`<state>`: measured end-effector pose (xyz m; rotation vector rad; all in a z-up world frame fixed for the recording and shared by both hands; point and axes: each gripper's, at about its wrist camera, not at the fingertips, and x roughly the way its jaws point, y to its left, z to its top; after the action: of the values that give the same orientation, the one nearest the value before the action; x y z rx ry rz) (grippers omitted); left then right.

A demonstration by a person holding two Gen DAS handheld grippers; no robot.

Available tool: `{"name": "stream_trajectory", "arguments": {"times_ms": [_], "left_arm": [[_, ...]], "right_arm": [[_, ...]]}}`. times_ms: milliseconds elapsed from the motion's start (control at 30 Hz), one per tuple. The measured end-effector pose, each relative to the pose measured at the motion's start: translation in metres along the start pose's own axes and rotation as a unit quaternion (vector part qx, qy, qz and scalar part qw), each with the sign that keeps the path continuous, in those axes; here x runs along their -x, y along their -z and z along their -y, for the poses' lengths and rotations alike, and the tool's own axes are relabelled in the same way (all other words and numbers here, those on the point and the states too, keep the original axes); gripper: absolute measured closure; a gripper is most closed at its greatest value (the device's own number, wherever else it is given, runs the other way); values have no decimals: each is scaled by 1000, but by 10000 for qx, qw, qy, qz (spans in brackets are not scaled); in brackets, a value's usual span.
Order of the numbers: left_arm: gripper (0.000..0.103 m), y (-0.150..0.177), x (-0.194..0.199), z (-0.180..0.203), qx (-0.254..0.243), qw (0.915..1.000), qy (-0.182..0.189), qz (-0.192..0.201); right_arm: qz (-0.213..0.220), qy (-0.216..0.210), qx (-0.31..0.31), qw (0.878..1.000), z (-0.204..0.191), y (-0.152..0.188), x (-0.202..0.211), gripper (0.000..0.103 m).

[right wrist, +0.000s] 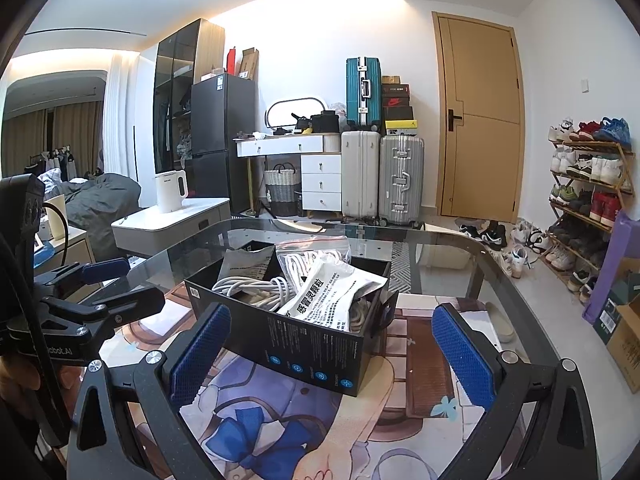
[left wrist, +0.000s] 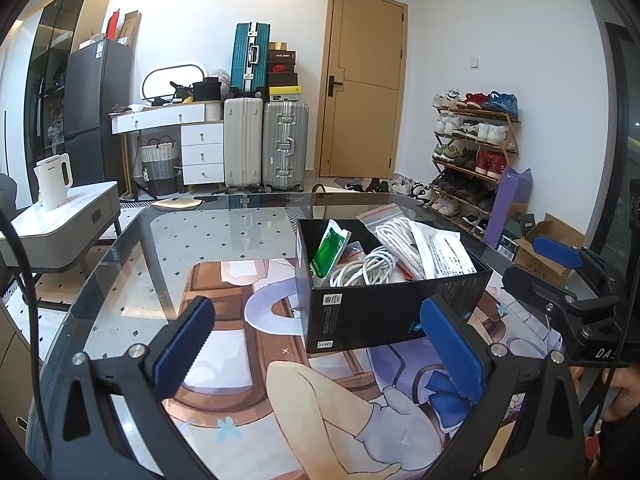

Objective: Organize soft objects

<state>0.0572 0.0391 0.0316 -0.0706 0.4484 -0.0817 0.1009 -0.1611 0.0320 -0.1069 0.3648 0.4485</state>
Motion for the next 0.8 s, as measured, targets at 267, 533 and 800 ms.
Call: {"name": "stream_trajectory", "arguments": {"times_ms": [267, 533, 800], "left_arm": [[0, 2, 1, -3, 79, 10000, -11, 35], [0, 4, 2, -5, 100, 9999, -31, 67], [0, 4, 3, -5, 103, 9999, -55, 93]], "right_arm": [[4, 11, 0, 10000, -1, 0, 0, 1], [47, 14, 2, 10000, 0, 1, 1, 1], [45, 15, 13, 10000, -1, 1, 3, 1]]}}
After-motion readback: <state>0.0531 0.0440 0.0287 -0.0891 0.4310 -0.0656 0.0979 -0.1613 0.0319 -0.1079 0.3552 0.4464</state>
